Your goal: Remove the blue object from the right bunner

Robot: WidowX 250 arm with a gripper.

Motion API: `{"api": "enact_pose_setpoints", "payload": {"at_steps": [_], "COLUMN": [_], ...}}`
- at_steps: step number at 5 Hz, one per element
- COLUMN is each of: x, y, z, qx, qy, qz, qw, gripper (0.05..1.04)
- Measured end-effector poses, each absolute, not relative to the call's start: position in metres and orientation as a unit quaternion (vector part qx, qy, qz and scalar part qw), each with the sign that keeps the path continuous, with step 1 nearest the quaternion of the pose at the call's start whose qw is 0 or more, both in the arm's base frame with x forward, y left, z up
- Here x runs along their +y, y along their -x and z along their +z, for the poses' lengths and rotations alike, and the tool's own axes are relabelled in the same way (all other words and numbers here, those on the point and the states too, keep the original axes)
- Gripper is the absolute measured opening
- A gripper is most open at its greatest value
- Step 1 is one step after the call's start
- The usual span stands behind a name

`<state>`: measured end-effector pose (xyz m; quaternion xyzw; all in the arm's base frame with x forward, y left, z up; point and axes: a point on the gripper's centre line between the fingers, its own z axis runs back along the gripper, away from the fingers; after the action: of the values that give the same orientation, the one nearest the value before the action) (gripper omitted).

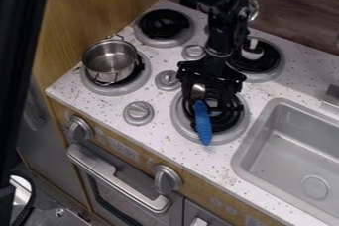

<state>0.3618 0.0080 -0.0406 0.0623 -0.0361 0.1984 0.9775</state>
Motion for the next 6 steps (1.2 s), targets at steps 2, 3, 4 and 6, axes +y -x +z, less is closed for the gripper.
{"api": "enact_pose_setpoints", "payload": {"at_steps": [2, 3, 4, 6], "x": [-0.004, -0.008, -0.006, 0.0], "y": [-0.357, -0.361, -0.362, -0.358], "z": [-0.064, -0.068, -0.069, -0.068], "qx": [-0.003, -0.002, -0.006, -0.006], "qy": [0.005, 0.02, 0.015, -0.003], "qz": [0.215, 0.221, 0.217, 0.183], "qw": [0.977, 0.975, 0.976, 0.983], "gripper": [0.999, 1.0, 0.952, 0.459]}}
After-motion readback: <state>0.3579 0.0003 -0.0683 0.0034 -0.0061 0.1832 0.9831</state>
